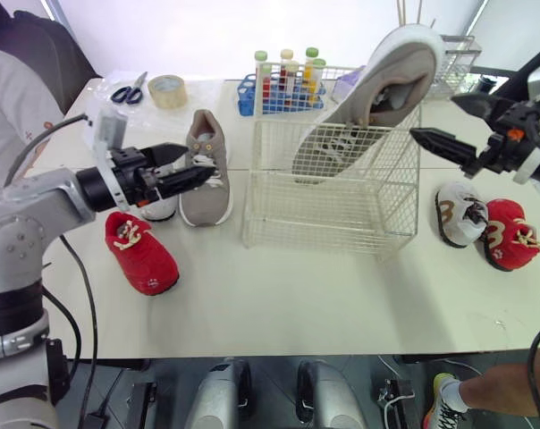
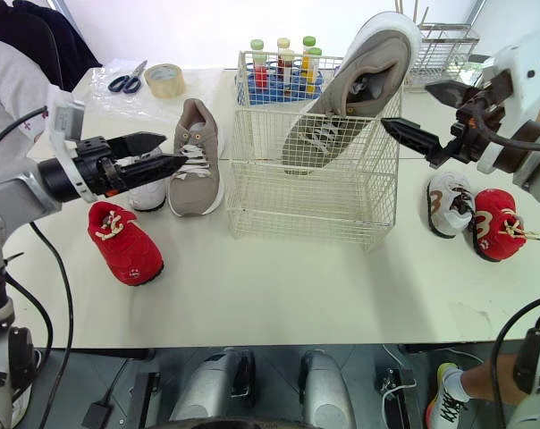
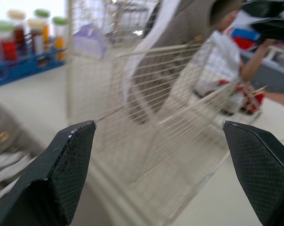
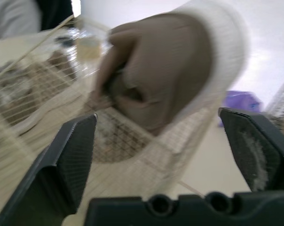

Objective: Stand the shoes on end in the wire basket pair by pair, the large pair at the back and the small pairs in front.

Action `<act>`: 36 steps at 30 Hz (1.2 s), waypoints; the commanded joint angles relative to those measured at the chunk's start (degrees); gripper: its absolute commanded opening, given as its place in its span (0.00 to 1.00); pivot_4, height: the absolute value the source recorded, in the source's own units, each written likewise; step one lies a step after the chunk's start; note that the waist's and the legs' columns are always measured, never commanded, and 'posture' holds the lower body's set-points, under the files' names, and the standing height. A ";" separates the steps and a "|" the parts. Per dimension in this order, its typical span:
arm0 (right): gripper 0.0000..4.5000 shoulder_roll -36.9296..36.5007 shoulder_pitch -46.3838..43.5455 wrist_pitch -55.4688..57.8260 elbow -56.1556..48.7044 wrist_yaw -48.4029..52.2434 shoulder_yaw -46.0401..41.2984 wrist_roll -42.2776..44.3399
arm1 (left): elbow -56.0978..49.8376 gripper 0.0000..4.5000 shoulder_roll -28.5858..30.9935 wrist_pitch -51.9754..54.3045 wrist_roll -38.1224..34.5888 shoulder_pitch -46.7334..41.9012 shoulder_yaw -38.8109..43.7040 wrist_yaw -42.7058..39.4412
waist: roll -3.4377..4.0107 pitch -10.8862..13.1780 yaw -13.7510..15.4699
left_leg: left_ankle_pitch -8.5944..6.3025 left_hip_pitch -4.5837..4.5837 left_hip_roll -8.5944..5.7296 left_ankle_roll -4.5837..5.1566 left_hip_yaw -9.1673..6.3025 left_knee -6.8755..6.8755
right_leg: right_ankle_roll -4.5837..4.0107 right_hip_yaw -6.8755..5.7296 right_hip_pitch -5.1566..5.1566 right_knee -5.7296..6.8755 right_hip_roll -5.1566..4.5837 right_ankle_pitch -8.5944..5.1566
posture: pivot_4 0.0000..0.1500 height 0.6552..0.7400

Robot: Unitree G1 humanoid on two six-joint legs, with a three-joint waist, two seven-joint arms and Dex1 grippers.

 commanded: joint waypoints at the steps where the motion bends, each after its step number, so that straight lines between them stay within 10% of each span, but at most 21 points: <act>1: 0.99 4.67 -2.59 0.07 -1.70 -7.69 -2.99 0.56 | -3.18 1.00 -1.20 -2.83 1.07 0.37 -0.99 1.72 | 0.00 -0.01 -0.08 | 0.00 0.01 0.01 0.00 0.00 0.00 | 0.00 0.00 0.01 0.00 0.03 0.00 | 1.00 0.97; 20: 0.99 19.74 -6.99 -3.11 -2.92 -27.64 4.89 -7.81 | -7.22 1.00 -9.63 -10.03 7.54 -0.10 -11.04 5.16 | 0.03 -0.02 0.94 | 0.01 0.00 0.02 0.05 0.02 0.00 | 0.00 -0.02 0.00 0.04 0.27 0.00 | 1.00 0.97; 29: 0.08 20.05 -10.31 -2.55 -6.00 -29.92 8.14 -11.97 | -6.26 1.00 -10.20 -11.59 8.60 0.60 -11.70 5.01 | 0.04 -0.01 0.88 | 0.01 -0.01 0.02 0.06 0.01 0.00 | 0.00 0.00 0.00 0.03 0.30 0.00 | 1.00 0.97; 36: 0.08 17.84 -13.34 -4.37 -8.98 -30.98 10.69 -18.14 | -4.27 1.00 -11.82 -12.57 10.22 -0.35 -13.11 4.34 | 0.04 -0.01 1.04 | 0.02 -0.04 0.06 0.05 -0.01 -0.01 | 0.00 0.01 -0.03 0.02 0.36 0.00 | 1.00 0.97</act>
